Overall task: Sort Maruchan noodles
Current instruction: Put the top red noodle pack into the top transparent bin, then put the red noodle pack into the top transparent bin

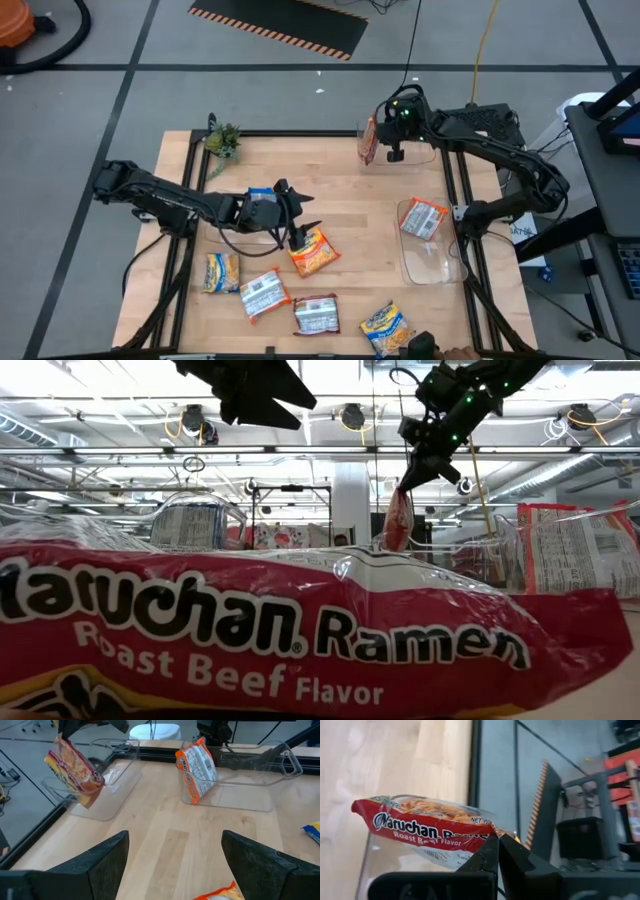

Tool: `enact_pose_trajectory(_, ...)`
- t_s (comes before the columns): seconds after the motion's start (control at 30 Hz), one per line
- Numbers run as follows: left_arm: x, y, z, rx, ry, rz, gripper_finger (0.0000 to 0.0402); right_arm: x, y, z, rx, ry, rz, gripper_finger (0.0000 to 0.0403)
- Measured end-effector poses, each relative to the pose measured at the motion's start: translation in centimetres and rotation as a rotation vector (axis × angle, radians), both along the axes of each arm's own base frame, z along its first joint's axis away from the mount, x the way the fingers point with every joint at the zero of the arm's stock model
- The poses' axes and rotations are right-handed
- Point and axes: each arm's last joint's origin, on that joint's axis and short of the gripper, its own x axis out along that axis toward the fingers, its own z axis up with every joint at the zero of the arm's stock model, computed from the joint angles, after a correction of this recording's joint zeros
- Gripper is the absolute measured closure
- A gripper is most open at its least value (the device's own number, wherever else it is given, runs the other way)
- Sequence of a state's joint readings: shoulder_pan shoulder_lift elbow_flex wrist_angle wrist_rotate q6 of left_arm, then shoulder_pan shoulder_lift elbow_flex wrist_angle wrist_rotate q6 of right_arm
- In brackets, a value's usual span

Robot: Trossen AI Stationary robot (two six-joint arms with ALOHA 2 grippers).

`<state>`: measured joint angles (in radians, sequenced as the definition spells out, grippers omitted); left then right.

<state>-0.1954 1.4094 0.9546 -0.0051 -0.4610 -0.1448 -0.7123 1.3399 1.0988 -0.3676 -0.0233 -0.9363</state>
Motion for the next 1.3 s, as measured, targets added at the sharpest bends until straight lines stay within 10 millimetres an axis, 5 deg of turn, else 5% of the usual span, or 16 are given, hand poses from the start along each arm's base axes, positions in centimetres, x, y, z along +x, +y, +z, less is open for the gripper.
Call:
enact_pose_trajectory(0.23, 0.0, -0.4, 0.1, 0.001, -0.011, -0.013, 0.0082, 0.0, -0.3, -0.3, 0.023, -0.004, -0.022, 0.0386)
enact_pose_trajectory(0.57, 0.1, -0.4, 0.3, -0.008, -0.034, -0.011, 0.0082, 0.0, 0.0, 1.8, -0.059, -0.143, -0.117, 0.0281)
enact_pose_trajectory(0.93, -0.2, -1.8, 0.3, -0.014, -0.034, -0.056, 0.0082, -1.1, 8.0, 5.3, 0.279, -0.381, -0.082, 0.0257)
enact_pose_trajectory(1.3, -2.0, -6.4, -0.3, -0.009, 0.024, -0.150, 0.0083, -2.5, 16.5, 3.0, 0.650, -0.265, -0.008, 0.0257)
